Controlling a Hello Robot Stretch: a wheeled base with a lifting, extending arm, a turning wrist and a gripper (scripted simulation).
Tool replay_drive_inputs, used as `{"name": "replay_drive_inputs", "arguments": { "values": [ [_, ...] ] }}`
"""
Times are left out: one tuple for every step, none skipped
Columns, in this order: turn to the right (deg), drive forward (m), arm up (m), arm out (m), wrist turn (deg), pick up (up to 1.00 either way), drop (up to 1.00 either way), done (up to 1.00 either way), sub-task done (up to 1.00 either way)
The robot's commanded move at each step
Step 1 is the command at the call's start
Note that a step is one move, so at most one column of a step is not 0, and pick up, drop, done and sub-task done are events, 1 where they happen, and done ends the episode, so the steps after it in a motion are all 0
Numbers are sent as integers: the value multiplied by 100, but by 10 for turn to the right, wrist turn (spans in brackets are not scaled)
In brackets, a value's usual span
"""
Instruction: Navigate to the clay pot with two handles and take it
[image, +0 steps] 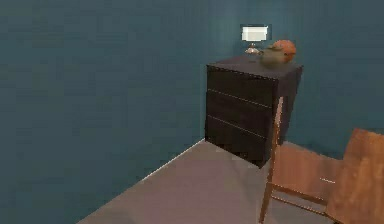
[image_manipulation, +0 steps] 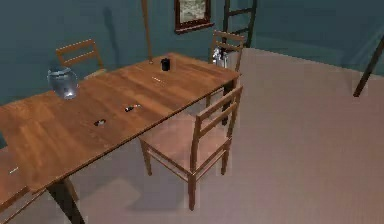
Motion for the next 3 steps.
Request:
{"name": "replay_drive_inputs", "arguments": {
  "values": [
    [0,75,0,0,0,0,0,0,0],
    [-450,0,0,0,0,0,0,0,0],
    [-120,0,0,0,0,0,0,0,0]
  ]
}}
